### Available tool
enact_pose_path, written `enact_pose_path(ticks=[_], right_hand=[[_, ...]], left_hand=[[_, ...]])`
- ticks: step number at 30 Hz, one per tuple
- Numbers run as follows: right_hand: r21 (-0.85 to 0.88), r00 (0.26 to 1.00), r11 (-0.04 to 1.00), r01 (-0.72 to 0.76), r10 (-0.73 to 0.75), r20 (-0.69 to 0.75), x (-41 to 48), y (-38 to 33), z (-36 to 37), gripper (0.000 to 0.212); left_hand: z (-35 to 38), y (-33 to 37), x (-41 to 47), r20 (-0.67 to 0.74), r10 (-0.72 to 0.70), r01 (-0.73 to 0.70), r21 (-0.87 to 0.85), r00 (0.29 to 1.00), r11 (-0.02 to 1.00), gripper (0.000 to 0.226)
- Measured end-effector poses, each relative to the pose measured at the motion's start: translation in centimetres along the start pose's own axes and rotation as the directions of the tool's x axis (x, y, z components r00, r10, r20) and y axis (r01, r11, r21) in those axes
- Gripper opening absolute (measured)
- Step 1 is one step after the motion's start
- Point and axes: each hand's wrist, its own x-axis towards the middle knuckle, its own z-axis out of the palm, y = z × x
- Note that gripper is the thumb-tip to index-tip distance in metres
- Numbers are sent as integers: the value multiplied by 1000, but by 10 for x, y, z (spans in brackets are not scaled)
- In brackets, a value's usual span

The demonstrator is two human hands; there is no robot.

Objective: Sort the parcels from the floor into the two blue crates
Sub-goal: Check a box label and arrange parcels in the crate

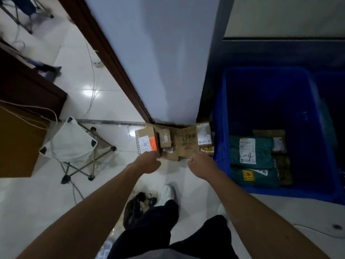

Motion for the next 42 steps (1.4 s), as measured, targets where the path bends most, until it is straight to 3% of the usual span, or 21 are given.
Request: enact_pose_path(ticks=[5, 12, 19, 21, 24, 29, 31, 39, 42], right_hand=[[-114, 997, 993, 15, -7, 73, 60, -31, 33, 18], [-236, 987, 972, 16, 23, 162, 170, -40, 112, 28], [-330, 961, 937, 114, -19, 277, 296, -50, 204, 20], [-290, 950, 952, 97, -2, 313, 325, -55, 231, 34], [-87, 939, 996, -36, 64, 339, 361, -53, 273, 46], [267, 932, 930, -252, 158, 327, 391, -42, 321, 26], [320, 930, 910, -265, 154, 333, 391, -39, 326, 34], [368, 926, 893, -259, 122, 357, 357, -44, 295, 34], [378, 931, 893, -244, 107, 348, 340, -50, 270, 32]], left_hand=[[5, -63, 65, 9, -82, 83, -67, 997, 994, 38], [55, -157, 169, 35, -203, 205, -239, 979, 949, 38], [144, -222, 276, 77, -352, 347, -454, 933, 821, 47], [168, -233, 298, 92, -393, 382, -516, 915, 767, 50], [196, -248, 328, 121, -436, 412, -616, 892, 672, 52], [216, -260, 350, 86, -354, 264, -827, 931, 495, 48], [217, -257, 348, 66, -321, 214, -866, 945, 452, 45], [204, -253, 313, 75, -310, 217, -864, 948, 454, 53], [186, -243, 292, 69, -298, 193, -890, 952, 413, 50]])
